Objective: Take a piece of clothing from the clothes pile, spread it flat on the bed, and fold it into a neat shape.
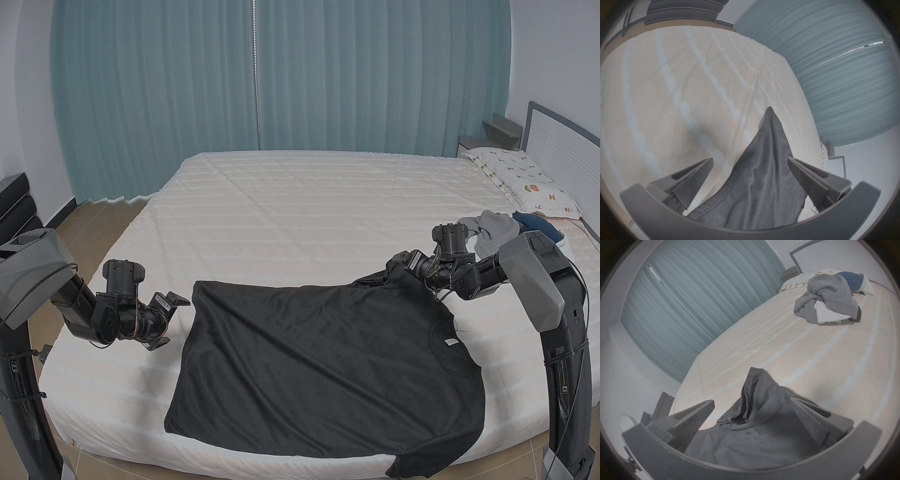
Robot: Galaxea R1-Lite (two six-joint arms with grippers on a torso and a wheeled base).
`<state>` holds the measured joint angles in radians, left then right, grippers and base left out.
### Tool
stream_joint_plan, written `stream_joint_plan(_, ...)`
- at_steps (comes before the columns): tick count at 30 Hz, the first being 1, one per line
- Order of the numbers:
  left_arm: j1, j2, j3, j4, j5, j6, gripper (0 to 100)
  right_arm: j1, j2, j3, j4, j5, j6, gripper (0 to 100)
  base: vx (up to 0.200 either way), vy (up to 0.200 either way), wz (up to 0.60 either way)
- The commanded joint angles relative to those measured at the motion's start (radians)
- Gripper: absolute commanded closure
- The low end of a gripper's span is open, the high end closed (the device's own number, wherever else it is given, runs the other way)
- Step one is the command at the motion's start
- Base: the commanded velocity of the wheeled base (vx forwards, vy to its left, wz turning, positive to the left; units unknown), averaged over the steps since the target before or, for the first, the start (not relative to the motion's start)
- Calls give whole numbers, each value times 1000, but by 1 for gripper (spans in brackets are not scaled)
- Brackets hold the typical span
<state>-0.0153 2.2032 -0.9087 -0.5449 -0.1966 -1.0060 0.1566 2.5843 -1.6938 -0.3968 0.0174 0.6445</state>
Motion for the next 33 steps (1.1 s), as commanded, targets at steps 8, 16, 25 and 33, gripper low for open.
stream_joint_plan(8,0,4,1,0,0,0,0,-19,68,-66,7,-2,-6,0,0,0,0)
stream_joint_plan(16,-2,7,-1,0,0,4,0,-20,97,-67,7,-4,-8,0,0,0,0)
stream_joint_plan(25,-3,27,-39,-1,2,6,0,-34,102,-90,-4,-11,-8,100,0,0,0)
stream_joint_plan(33,-5,107,-228,48,19,1,0,-54,85,-92,-59,-22,58,100,0,0,0)
